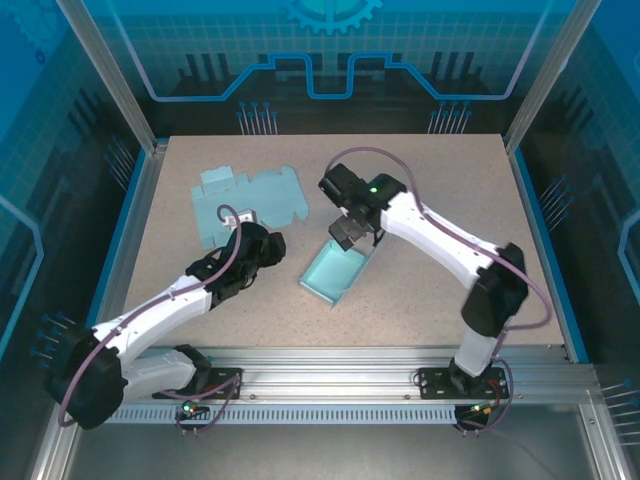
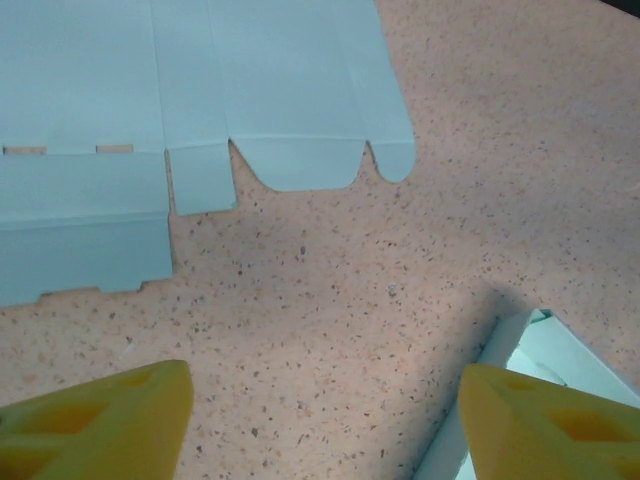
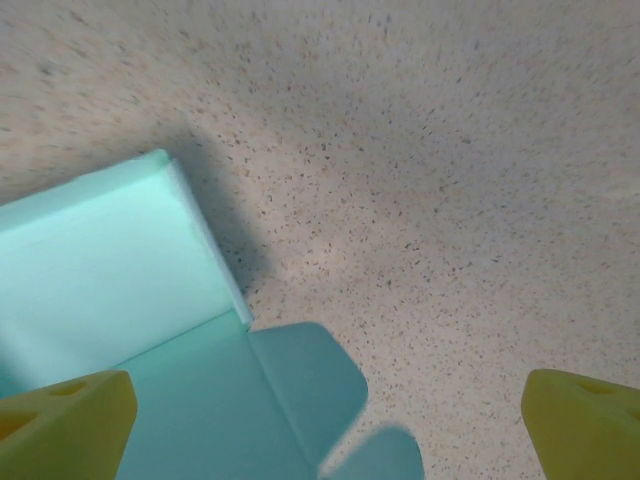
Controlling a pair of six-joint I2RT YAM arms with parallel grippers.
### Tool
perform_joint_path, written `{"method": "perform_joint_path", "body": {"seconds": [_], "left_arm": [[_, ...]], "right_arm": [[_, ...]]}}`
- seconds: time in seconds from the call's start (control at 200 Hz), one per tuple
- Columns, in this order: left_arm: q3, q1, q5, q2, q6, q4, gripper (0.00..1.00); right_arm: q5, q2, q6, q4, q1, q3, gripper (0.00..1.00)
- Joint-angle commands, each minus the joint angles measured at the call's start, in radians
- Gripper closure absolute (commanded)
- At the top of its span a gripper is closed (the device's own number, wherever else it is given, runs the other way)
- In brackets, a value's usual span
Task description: Fold the paper box
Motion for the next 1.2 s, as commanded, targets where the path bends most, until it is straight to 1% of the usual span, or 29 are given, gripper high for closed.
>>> {"method": "perform_joint_path", "body": {"seconds": [0.0, 0.125, 0.255, 0.335, 0.415, 0.495, 0.6, 0.715, 0.875, 0.95, 1.056, 1.196], "left_arm": [[-0.015, 0.008, 0.001, 0.049, 0.016, -0.052, 0.41], [-0.043, 0.008, 0.055, 0.105, 0.007, -0.018, 0.5], [-0.062, 0.002, 0.123, 0.181, 0.0, 0.032, 0.54], [-0.06, -0.016, 0.137, 0.229, 0.001, 0.055, 0.55], [-0.055, -0.047, 0.141, 0.276, 0.0, 0.083, 0.57], [-0.037, -0.076, 0.14, 0.335, 0.0, 0.107, 0.57], [-0.002, -0.108, 0.133, 0.416, 0.0, 0.119, 0.59], [0.005, -0.136, 0.135, 0.473, -0.019, 0.143, 0.62], [-0.004, -0.188, 0.171, 0.514, -0.055, 0.2, 0.64], [0.002, -0.225, 0.176, 0.525, -0.069, 0.206, 0.64], [-0.008, -0.275, 0.19, 0.523, -0.107, 0.241, 0.64], [-0.048, -0.342, 0.238, 0.52, -0.176, 0.369, 0.64]], "right_arm": [[-0.02, -0.211, 0.056, 0.037, 0.022, -0.064, 0.0], [-0.03, -0.451, 0.105, 0.133, 0.023, -0.247, 0.0], [-0.124, -0.703, 0.156, 0.246, -0.008, -0.464, 0.0], [-0.192, -0.786, 0.209, 0.251, -0.044, -0.56, 0.0], [-0.266, -0.803, 0.25, 0.238, -0.061, -0.642, 0.0], [-0.323, -0.776, 0.295, 0.243, -0.06, -0.729, 0.0], [-0.356, -0.757, 0.363, 0.305, -0.028, -0.866, 0.0], [-0.382, -0.798, 0.448, 0.413, 0.014, -1.005, 0.0], [-0.402, -0.821, 0.505, 0.511, 0.018, -1.132, 0.0], [-0.383, -0.814, 0.512, 0.519, 0.018, -1.152, 0.0], [-0.285, -0.819, 0.529, 0.47, 0.012, -1.147, 0.0], [-0.189, -0.842, 0.538, 0.385, -0.03, -1.112, 0.0]]}}
